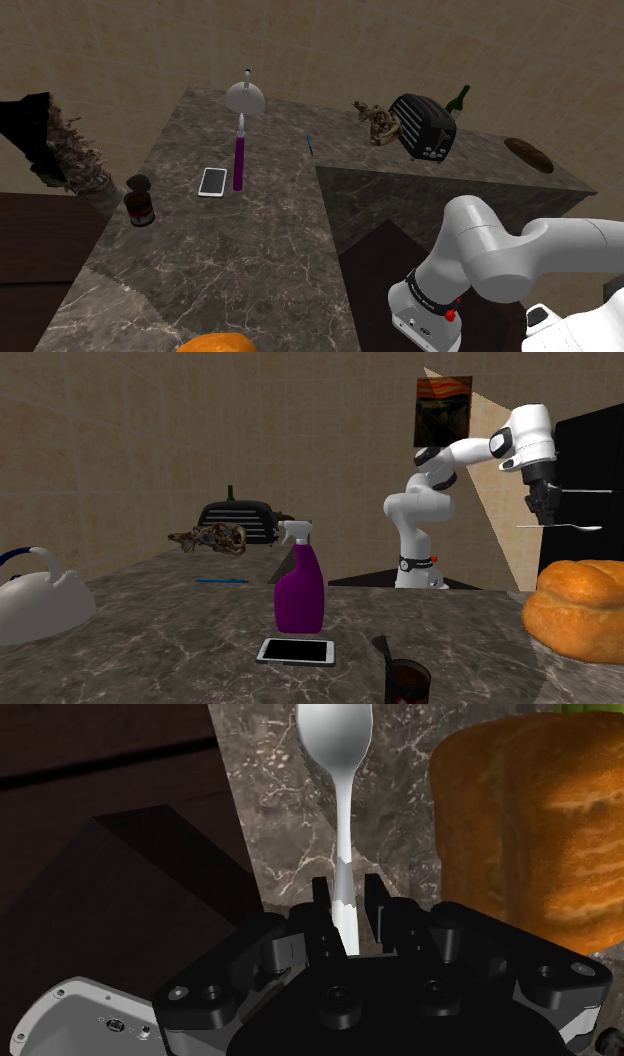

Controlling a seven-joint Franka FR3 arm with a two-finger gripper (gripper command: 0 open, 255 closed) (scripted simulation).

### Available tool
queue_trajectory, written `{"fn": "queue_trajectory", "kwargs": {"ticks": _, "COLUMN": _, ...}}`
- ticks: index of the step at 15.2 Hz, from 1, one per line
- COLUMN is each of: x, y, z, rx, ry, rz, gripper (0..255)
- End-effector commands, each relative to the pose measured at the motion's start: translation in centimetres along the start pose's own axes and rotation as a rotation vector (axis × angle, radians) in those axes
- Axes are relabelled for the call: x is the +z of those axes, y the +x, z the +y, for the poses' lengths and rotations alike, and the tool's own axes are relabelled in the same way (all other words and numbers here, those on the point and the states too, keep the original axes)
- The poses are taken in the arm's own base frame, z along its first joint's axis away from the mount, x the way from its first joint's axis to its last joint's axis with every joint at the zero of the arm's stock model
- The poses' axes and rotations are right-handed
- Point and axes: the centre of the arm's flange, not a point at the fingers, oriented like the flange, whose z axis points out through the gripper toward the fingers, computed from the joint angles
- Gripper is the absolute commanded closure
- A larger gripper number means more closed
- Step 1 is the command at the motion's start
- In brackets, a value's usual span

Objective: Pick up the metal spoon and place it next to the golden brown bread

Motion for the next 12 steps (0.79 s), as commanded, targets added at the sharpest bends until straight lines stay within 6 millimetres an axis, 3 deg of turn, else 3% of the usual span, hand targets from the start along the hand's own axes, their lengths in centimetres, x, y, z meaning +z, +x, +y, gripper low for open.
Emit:
{"fn": "queue_trajectory", "kwargs": {"ticks": 1, "x": -1.1, "y": -0.1, "z": -0.3, "rx": 0.0, "ry": 0.0, "rz": 0.0, "gripper": 255}}
{"fn": "queue_trajectory", "kwargs": {"ticks": 6, "x": -3.5, "y": -0.4, "z": -0.9, "rx": 0.0, "ry": 0.0, "rz": 0.0, "gripper": 255}}
{"fn": "queue_trajectory", "kwargs": {"ticks": 12, "x": -3.3, "y": 6.0, "z": -5.5, "rx": 0.0, "ry": 0.0, "rz": 0.0, "gripper": 255}}
